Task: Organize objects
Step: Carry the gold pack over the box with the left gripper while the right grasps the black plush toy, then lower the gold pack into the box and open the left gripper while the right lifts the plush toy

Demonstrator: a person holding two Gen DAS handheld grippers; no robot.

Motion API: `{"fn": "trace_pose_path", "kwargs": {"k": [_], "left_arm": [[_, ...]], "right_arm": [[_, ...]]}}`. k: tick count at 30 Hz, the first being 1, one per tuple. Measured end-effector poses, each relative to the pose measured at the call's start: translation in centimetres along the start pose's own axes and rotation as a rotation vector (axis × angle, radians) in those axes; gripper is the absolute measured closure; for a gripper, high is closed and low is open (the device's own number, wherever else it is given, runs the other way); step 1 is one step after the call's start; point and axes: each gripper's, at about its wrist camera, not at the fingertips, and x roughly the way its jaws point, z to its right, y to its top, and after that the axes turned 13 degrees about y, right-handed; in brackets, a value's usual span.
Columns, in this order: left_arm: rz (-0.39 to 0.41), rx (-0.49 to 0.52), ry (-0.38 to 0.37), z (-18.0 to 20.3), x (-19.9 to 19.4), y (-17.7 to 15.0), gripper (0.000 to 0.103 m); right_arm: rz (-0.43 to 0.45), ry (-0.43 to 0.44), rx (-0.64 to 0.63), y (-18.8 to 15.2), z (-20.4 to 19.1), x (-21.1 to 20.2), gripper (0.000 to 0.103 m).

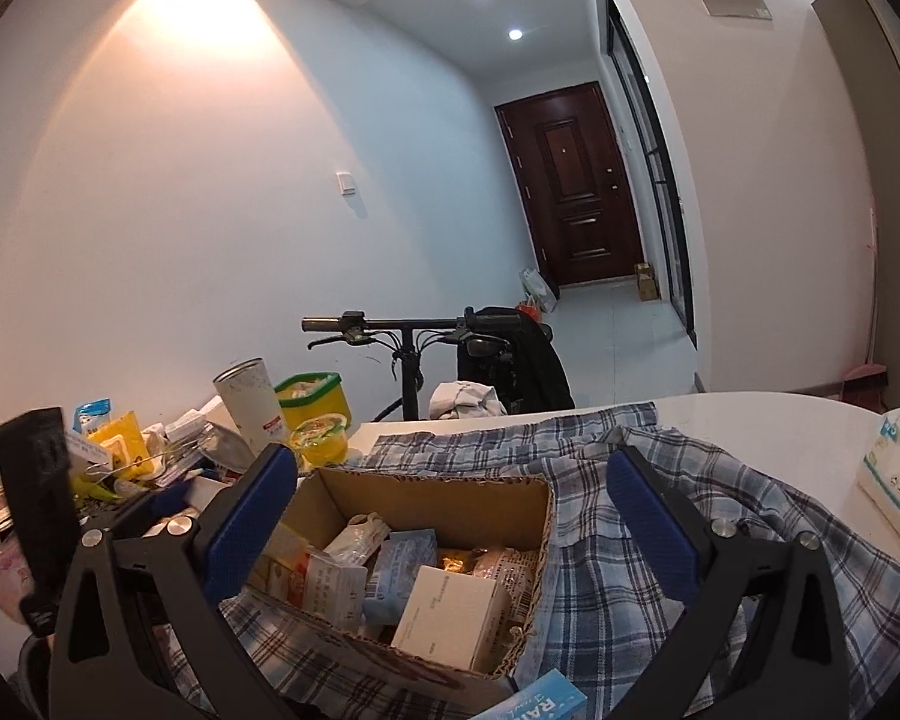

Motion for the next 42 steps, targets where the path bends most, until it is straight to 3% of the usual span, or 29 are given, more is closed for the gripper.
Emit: {"fn": "trace_pose_path", "kwargs": {"k": [5,8,14,18,25,32,34,38,42], "left_arm": [[-0.026,-0.045,-0.008,-0.9,0.5,0.0,0.012],[-0.016,-0.046,-0.006,-1.0,0.2,0.0,0.012],[0.013,-0.046,-0.004,-0.9,-0.6,0.2,0.012],[0.022,-0.054,0.004,-1.2,-0.8,0.4,0.012],[0.021,-0.057,0.011,-1.3,-0.8,0.4,0.011],[0.025,-0.067,0.005,-1.2,-1.1,0.4,0.012],[0.035,-0.073,0.002,-1.3,-1.3,0.4,0.012],[0.051,-0.094,0.004,-1.7,-1.6,0.6,0.012],[0.061,-0.151,0.017,-3.1,-1.8,0.9,0.012]], "right_arm": [[0.027,0.006,-0.062,-1.0,-0.8,-1.8,0.000],[-0.017,0.020,-0.066,-2.3,-1.2,-2.0,0.000],[-0.186,0.154,-0.208,-6.3,-5.7,-2.2,0.000],[-0.328,0.265,-0.222,-9.2,-7.5,-0.5,0.000],[-0.544,0.209,-0.203,-11.7,-7.1,3.2,0.001],[-0.658,0.155,-0.167,-13.3,-5.3,4.8,0.037],[-0.669,0.165,-0.172,-13.5,-5.4,4.9,0.057],[-0.658,0.166,-0.190,-13.5,-5.5,4.5,0.064],[-0.588,0.172,-0.194,-12.0,-5.9,3.5,0.064]]}}
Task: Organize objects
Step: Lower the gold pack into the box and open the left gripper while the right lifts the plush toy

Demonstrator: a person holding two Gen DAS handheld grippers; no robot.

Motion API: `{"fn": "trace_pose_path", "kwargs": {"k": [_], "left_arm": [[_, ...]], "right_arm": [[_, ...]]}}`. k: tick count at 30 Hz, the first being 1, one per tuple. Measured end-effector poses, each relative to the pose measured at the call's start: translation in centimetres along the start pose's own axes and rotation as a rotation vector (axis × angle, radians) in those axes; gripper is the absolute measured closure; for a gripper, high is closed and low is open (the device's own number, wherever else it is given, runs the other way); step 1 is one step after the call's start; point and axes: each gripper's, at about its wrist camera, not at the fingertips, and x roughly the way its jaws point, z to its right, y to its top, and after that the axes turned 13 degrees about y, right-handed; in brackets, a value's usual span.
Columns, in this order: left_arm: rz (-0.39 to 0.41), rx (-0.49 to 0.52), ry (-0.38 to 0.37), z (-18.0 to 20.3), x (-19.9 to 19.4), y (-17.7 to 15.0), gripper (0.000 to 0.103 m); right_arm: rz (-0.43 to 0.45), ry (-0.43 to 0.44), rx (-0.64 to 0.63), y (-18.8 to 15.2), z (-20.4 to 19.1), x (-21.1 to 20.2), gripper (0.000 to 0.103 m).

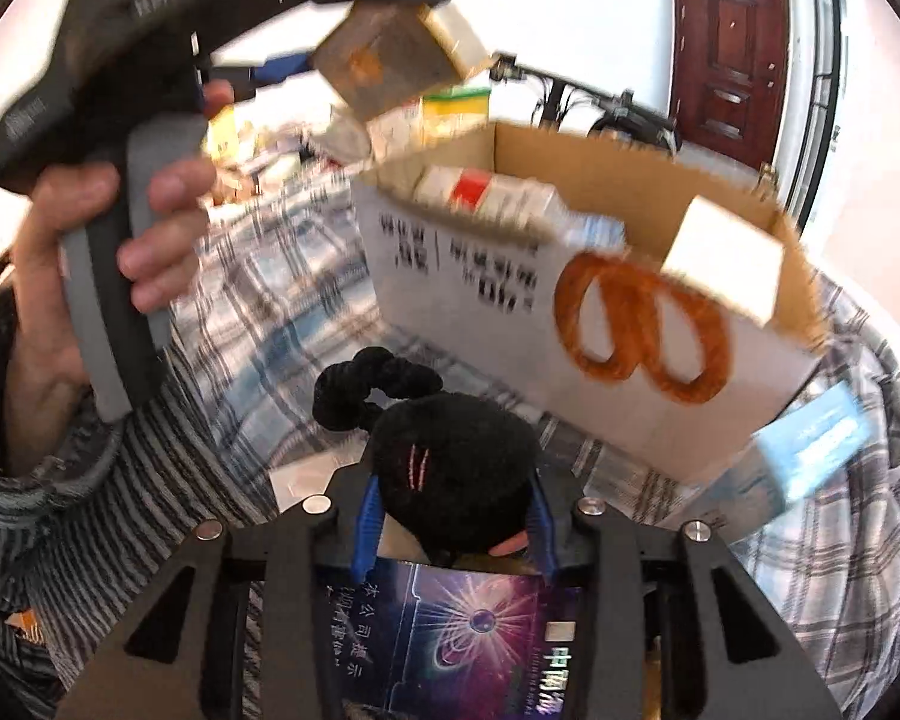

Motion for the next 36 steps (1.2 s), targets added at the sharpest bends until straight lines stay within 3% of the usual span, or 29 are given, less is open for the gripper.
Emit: {"fn": "trace_pose_path", "kwargs": {"k": [7,14,18,20,25,36], "left_arm": [[0.005,-0.087,0.024,-2.4,0.1,0.7,0.012],[0.018,-0.066,0.038,-2.5,0.4,0.6,0.012],[-0.005,-0.024,0.043,-1.7,1.1,0.2,0.012],[-0.019,-0.003,0.050,-1.2,1.3,0.0,0.012],[-0.034,0.042,0.058,-0.1,1.5,-0.6,0.012],[-0.020,0.218,0.093,5.0,3.1,0.2,0.011]], "right_arm": [[0.178,-0.002,-0.009,2.9,0.2,-4.6,0.064],[0.291,-0.041,-0.027,7.5,1.1,-7.0,0.064],[0.406,-0.139,0.033,9.9,3.6,-6.9,0.064],[0.419,-0.159,0.085,10.3,5.3,-6.0,0.064],[0.462,-0.303,0.128,8.8,7.9,-4.4,0.064],[0.516,-0.205,0.193,7.4,9.7,-5.8,0.064]]}}
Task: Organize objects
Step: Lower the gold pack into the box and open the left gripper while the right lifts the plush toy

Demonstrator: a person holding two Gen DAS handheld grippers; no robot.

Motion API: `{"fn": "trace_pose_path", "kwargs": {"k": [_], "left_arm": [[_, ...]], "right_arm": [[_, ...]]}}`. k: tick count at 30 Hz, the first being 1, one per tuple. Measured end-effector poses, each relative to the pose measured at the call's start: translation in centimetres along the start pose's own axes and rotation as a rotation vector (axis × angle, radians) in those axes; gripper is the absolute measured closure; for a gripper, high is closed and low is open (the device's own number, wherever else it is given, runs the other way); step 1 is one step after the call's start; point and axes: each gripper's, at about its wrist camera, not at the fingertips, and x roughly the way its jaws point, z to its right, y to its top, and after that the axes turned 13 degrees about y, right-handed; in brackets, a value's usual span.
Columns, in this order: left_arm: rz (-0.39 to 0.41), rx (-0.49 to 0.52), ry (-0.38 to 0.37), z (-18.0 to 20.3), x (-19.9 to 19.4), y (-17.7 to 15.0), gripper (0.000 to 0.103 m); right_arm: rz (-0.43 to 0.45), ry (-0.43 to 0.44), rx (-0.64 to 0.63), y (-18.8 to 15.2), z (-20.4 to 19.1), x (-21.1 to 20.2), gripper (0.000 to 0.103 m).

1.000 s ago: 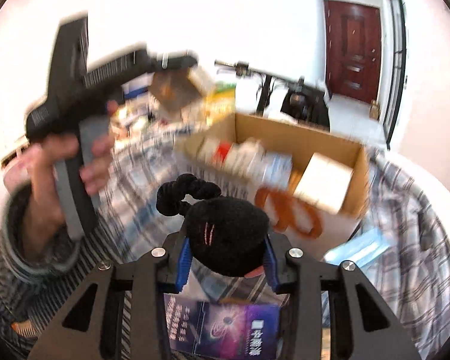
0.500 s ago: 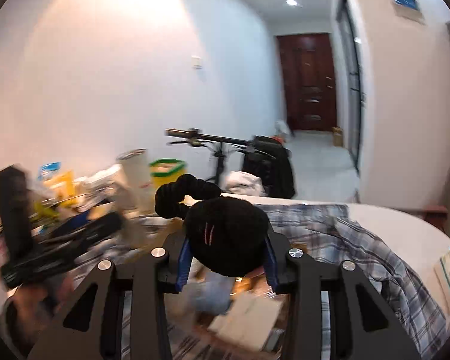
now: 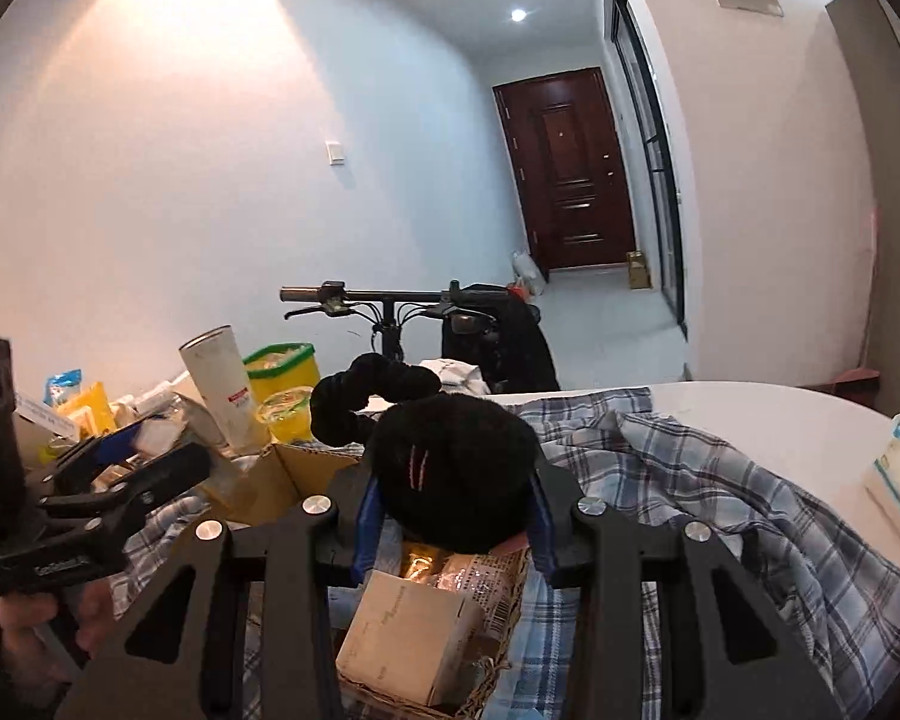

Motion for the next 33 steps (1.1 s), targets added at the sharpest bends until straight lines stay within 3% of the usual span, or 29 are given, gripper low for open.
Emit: {"fn": "trace_pose_path", "kwargs": {"k": [5,11,15,18,33], "left_arm": [[-0.101,0.024,-0.004,1.0,2.9,1.3,0.011],[-0.159,0.047,-0.010,1.8,5.2,-0.4,0.011],[-0.151,0.064,-0.004,2.3,5.0,-0.7,0.011],[-0.150,0.063,0.016,2.3,4.9,-0.6,0.000],[-0.132,-0.039,0.045,-1.3,2.9,-0.2,0.000]], "right_arm": [[0.004,0.032,0.023,-0.5,0.2,-0.5,0.064],[-0.005,0.035,0.019,-0.8,0.2,-0.2,0.064],[-0.008,0.032,0.017,-0.9,0.1,-0.2,0.064],[-0.009,0.031,0.008,-1.1,0.0,-0.1,0.064],[-0.026,0.030,0.008,-1.3,0.0,0.1,0.064]]}}
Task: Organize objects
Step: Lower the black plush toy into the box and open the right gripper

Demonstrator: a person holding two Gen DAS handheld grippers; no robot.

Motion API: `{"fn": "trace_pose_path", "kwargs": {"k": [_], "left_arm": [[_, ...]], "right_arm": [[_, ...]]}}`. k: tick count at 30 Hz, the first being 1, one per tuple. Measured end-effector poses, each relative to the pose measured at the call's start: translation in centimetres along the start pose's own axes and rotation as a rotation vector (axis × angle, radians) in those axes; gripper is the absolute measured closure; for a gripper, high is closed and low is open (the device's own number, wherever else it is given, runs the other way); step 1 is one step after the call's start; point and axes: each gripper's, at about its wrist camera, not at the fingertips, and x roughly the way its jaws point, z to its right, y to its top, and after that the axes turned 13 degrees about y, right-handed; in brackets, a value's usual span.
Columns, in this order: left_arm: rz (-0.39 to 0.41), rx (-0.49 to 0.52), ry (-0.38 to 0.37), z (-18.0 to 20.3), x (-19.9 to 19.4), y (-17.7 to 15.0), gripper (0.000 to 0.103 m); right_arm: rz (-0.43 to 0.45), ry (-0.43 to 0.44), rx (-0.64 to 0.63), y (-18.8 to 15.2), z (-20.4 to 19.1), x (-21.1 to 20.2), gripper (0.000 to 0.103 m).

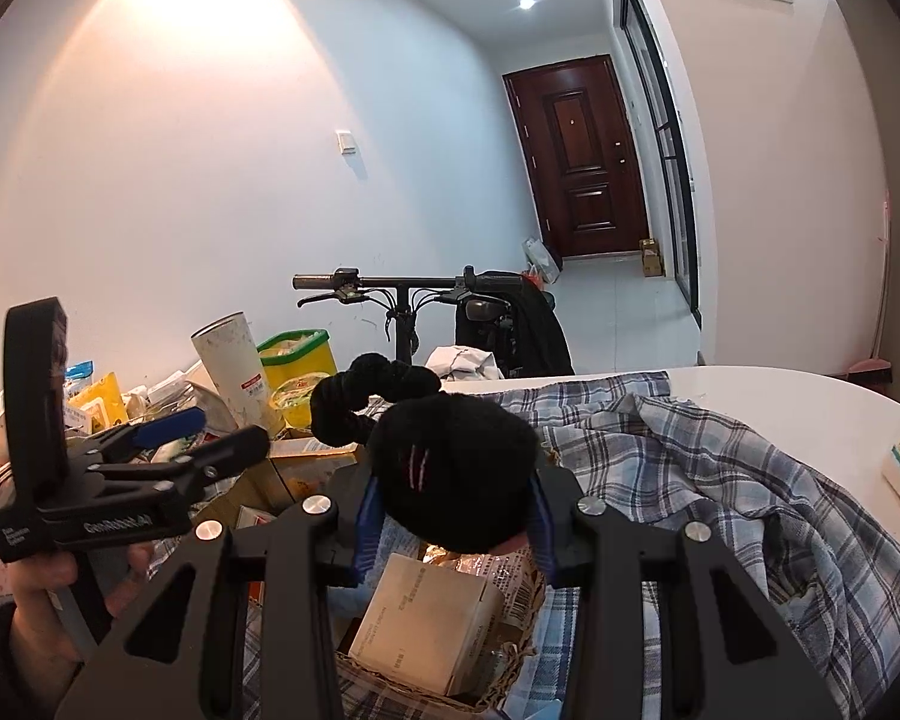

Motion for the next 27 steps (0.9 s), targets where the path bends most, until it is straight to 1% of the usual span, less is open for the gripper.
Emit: {"fn": "trace_pose_path", "kwargs": {"k": [4,8,13,14,15,16,17,20,21,22,24,25,27], "left_arm": [[0.008,-0.032,0.008,-1.1,-0.6,0.1,0.000],[0.007,-0.041,0.015,-1.5,-0.6,0.1,0.000],[0.010,-0.018,0.014,-1.1,-0.9,0.0,0.000],[0.010,-0.012,0.014,-1.0,-1.0,-0.1,0.000],[0.011,-0.007,0.015,-0.9,-1.1,-0.1,0.000],[0.014,-0.001,0.015,-0.8,-1.3,-0.2,0.000],[0.016,0.002,0.015,-0.8,-1.4,-0.2,0.000],[0.018,-0.003,0.012,-0.8,-1.6,-0.2,0.000],[0.017,-0.006,0.012,-0.8,-1.6,-0.2,0.000],[0.016,-0.010,0.010,-0.8,-1.6,-0.2,0.000],[0.011,-0.014,0.009,-1.0,-1.5,-0.2,0.000],[0.010,-0.016,0.010,-1.0,-1.5,-0.2,0.000],[0.007,-0.017,0.010,-1.0,-1.5,-0.2,0.000]], "right_arm": [[0.003,-0.010,-0.011,0.2,-0.1,-0.1,0.064],[0.007,-0.017,-0.003,0.3,0.1,-0.2,0.064],[0.001,-0.022,-0.009,0.4,0.1,0.0,0.058],[-0.002,-0.027,-0.012,0.4,0.0,0.0,0.056],[-0.003,-0.037,-0.017,0.3,-0.1,0.0,0.045],[0.000,-0.049,-0.021,0.3,-0.1,-0.1,0.033],[0.008,-0.062,-0.025,0.2,-0.2,-0.3,0.030],[0.026,-0.068,-0.035,0.3,-0.6,-0.9,0.028],[0.031,-0.069,-0.034,0.3,-0.7,-1.0,0.024],[0.035,-0.074,-0.032,0.2,-0.7,-1.1,0.015],[0.047,-0.088,-0.026,0.2,-0.7,-1.3,0.004],[0.056,-0.094,-0.021,0.1,-0.7,-1.5,0.001],[0.064,-0.092,-0.016,0.2,-0.8,-1.6,0.000]]}}
